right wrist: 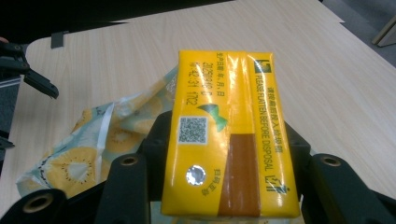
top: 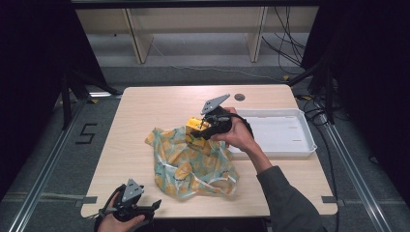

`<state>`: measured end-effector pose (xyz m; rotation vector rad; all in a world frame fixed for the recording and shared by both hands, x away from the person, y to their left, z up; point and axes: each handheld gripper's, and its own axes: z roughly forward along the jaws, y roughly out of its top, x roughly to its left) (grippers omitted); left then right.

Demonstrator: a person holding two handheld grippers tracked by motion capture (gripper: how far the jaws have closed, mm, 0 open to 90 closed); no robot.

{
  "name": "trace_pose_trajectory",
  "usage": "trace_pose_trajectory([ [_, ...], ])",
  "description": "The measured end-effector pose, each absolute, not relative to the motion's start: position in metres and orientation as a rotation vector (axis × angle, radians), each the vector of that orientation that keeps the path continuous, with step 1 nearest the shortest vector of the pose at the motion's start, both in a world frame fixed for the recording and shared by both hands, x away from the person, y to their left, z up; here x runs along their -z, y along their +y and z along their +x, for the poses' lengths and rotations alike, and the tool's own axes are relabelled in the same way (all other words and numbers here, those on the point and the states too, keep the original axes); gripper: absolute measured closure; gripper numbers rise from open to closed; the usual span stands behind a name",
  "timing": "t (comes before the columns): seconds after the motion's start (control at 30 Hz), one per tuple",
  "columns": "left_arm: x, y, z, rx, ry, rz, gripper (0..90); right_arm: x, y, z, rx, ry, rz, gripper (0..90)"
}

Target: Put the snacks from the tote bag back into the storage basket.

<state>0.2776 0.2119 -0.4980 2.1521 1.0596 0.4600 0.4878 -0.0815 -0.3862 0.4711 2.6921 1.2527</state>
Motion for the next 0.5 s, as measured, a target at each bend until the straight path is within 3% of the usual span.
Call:
trace_pose_trajectory([
  [0.5,0.498,0.212,0.278,-0.473,1.060,2.150,19.0,0.358,-0.119,0.475,-1.301,2.643,0.454,52.0],
])
